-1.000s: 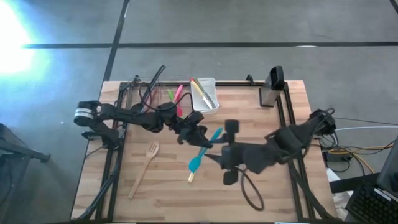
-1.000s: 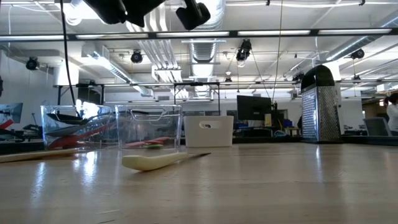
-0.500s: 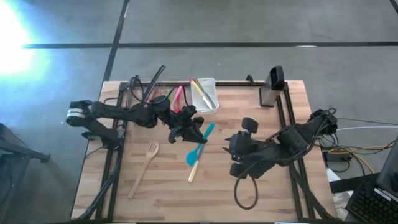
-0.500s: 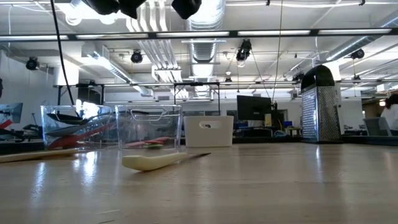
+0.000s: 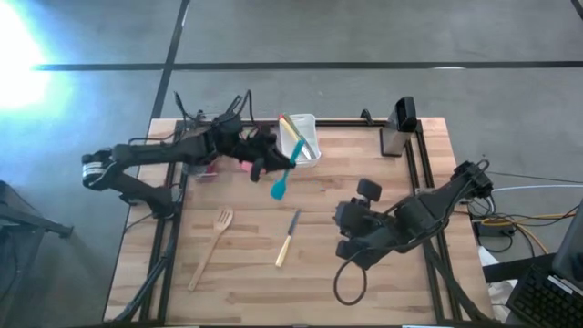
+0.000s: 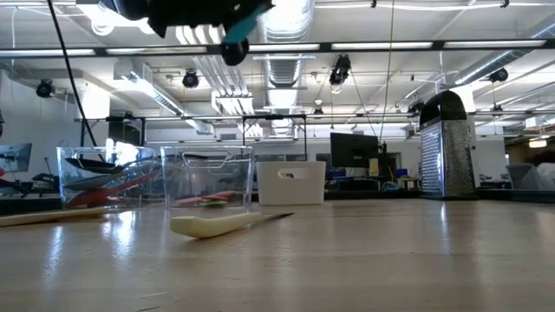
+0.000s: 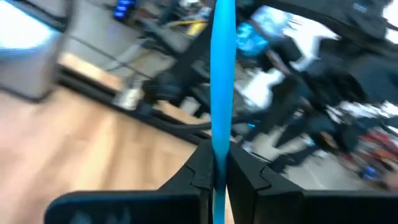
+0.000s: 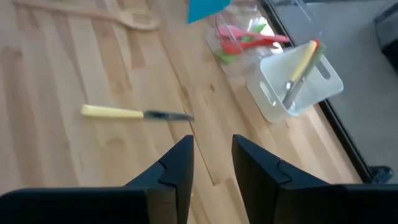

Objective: Pick & Place Kitchen Items
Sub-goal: Put the blue spatula into the right transparent bin

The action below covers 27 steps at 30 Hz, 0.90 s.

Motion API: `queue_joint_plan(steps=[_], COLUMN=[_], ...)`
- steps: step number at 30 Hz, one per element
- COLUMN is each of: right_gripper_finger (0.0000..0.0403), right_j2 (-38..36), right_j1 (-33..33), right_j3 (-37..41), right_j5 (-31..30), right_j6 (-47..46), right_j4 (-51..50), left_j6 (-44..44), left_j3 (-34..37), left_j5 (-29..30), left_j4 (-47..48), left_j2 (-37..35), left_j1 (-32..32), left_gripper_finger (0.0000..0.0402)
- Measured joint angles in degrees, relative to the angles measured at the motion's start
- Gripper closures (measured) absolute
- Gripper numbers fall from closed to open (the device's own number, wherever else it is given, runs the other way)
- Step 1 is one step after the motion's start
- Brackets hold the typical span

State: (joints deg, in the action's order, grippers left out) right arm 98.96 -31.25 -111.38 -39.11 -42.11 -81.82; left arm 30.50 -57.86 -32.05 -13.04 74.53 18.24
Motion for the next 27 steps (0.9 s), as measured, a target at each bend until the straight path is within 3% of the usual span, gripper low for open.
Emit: queue_joint_plan(steps=[15, 27], right_gripper_finger=[0.0305, 0.0323], right_j2=[-2.2, -9.4], right_j1=[0.1, 1.7], right_j3=[9.7, 18.7], right_j5=[-0.1, -2.1], right_j6=[-9.2, -15.2], right_j4=[-5.3, -4.7], left_j6=[-2.1, -10.3], left_j3=[0.0, 0.0], left_j5=[5.5, 19.7], left_j4=[11.7, 21.7], left_j2=[1.0, 1.6], left_j1=[20.8, 23.7], left_gripper_finger=[0.0378, 0.0378])
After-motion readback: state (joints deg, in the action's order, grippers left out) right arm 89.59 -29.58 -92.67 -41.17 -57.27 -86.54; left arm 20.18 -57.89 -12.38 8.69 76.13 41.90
